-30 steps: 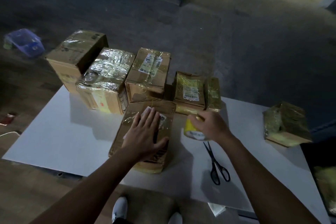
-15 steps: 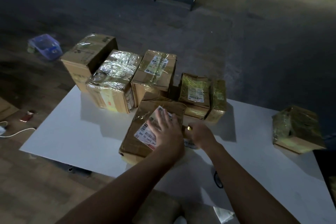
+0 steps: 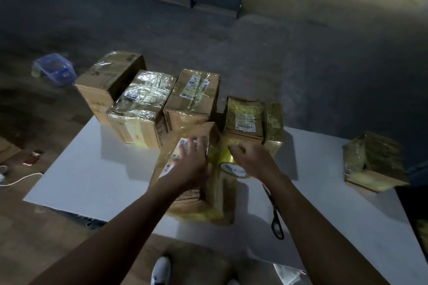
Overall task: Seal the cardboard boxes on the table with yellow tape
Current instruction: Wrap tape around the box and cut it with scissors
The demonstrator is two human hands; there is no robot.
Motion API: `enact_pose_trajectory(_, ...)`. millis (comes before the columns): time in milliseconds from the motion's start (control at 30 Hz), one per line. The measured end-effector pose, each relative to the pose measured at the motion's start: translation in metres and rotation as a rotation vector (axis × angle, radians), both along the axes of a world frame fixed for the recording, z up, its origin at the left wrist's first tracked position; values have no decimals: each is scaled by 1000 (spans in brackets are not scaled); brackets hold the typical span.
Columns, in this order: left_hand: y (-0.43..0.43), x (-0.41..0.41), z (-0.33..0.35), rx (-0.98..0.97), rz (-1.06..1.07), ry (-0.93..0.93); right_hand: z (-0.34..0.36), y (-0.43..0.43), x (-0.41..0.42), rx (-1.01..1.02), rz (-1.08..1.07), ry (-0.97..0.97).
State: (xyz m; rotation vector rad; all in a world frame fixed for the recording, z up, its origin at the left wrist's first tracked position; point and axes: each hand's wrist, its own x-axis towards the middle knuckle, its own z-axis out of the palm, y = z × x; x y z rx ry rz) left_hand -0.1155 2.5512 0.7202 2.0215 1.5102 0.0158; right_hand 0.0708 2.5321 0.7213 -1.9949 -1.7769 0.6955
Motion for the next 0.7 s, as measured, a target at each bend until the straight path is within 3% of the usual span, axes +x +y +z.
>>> enact_pose_trajectory(133, -10, -17, 3, -150, 133, -450, 34, 7, 0, 57, 20, 22)
enact_pose_trajectory(200, -22, -22, 4, -203, 176, -523, 38, 4, -5, 31, 77, -9)
enact_pose_trajectory(367, -27, -33, -24, 9, 99, -339, 14, -1, -32, 57, 100, 1)
enact_pose_trajectory(467, -21, -42, -41, 143, -94, -205, 9, 3, -41, 101, 108, 16)
enact_pose_trajectory(567, -18, -45, -51, 211, -234, -28, 12, 1, -40, 89, 74, 93)
enact_pose_trajectory(700, -15, -47, -61, 242, -268, 176, 14, -7, -43, -11, 59, 192)
